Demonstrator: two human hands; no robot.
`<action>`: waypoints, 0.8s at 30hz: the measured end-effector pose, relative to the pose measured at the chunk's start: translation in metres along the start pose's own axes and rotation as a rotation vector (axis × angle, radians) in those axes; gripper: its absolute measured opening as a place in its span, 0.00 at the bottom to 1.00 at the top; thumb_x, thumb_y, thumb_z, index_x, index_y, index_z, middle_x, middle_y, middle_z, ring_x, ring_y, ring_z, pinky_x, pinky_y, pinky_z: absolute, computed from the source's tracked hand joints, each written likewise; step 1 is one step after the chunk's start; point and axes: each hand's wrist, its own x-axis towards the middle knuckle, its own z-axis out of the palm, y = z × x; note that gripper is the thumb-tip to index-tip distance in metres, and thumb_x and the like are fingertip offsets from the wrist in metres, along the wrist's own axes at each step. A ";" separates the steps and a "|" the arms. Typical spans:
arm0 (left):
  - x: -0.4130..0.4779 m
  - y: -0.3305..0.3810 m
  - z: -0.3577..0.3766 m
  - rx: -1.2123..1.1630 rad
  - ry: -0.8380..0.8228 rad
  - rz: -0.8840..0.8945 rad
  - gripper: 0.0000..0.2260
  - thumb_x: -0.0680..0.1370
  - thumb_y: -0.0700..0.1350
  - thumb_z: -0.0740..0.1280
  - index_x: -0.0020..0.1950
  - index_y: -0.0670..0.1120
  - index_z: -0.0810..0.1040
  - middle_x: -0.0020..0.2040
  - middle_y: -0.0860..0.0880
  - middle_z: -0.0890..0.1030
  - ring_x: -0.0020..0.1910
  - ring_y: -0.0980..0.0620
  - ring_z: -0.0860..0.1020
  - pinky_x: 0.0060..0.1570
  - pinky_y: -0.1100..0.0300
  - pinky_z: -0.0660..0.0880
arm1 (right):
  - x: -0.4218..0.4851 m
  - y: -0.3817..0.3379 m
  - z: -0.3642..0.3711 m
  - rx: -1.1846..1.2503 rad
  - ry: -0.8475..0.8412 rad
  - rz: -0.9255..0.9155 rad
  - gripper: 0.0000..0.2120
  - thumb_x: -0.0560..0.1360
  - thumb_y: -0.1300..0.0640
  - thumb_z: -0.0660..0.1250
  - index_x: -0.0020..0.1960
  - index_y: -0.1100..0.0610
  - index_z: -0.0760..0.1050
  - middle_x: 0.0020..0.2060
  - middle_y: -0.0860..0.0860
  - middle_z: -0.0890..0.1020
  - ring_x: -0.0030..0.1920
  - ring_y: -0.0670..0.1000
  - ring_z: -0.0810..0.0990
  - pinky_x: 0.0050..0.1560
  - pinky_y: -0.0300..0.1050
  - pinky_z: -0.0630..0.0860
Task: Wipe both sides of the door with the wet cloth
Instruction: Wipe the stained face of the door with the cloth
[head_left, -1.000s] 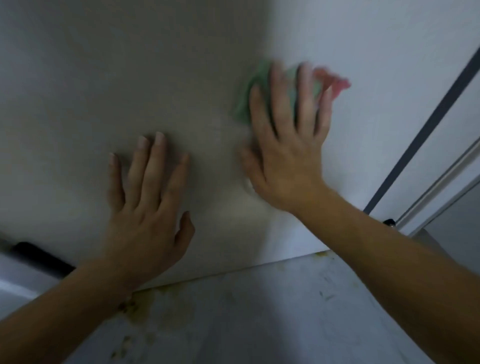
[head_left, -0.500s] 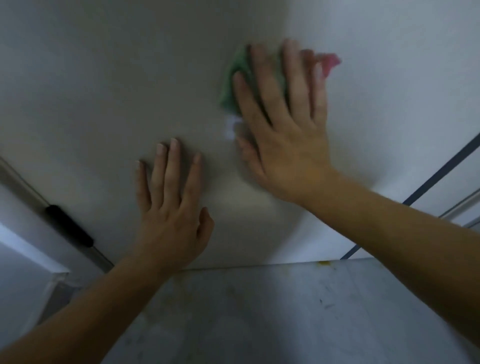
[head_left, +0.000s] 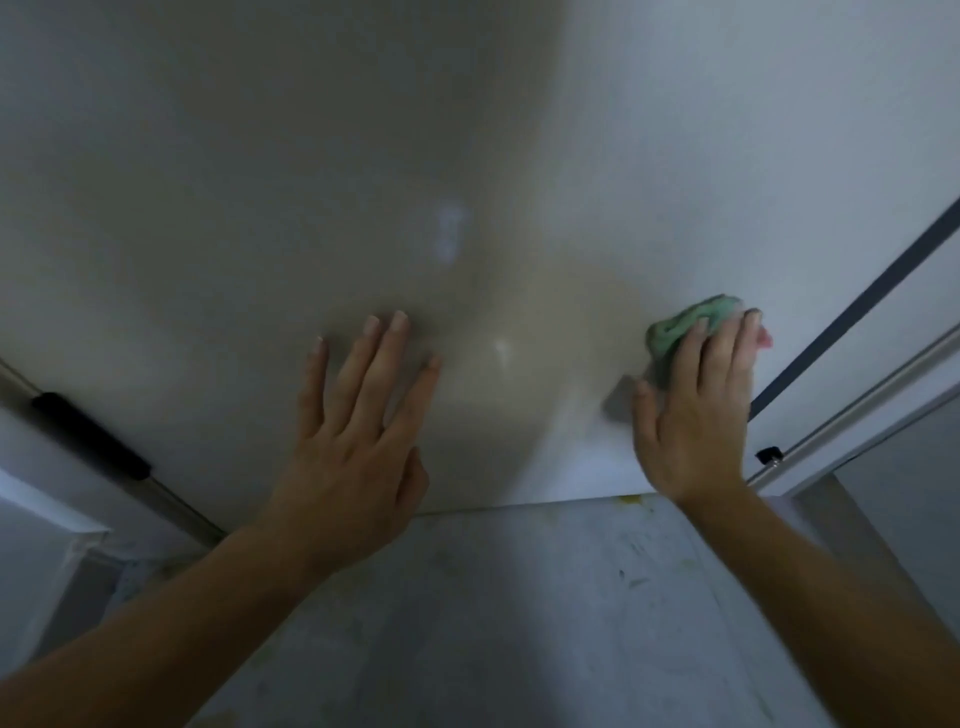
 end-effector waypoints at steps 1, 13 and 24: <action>-0.002 0.002 0.000 0.004 -0.014 0.011 0.36 0.70 0.44 0.70 0.78 0.38 0.67 0.81 0.33 0.55 0.82 0.36 0.52 0.75 0.29 0.54 | -0.004 -0.012 0.004 0.100 0.007 0.143 0.34 0.84 0.48 0.58 0.80 0.65 0.48 0.79 0.67 0.50 0.79 0.71 0.47 0.80 0.62 0.44; 0.011 -0.007 -0.015 0.079 -0.019 -0.032 0.38 0.71 0.45 0.68 0.80 0.38 0.62 0.82 0.34 0.53 0.83 0.37 0.49 0.77 0.31 0.52 | 0.040 -0.103 0.009 0.053 0.146 -0.611 0.32 0.77 0.54 0.67 0.79 0.52 0.64 0.79 0.49 0.61 0.80 0.56 0.59 0.81 0.57 0.49; 0.025 0.016 -0.002 0.072 -0.036 0.001 0.37 0.73 0.51 0.68 0.80 0.41 0.65 0.82 0.35 0.53 0.82 0.35 0.51 0.76 0.29 0.52 | 0.017 -0.046 -0.007 0.477 0.105 0.522 0.36 0.85 0.47 0.57 0.82 0.63 0.44 0.82 0.62 0.44 0.82 0.61 0.40 0.81 0.54 0.39</action>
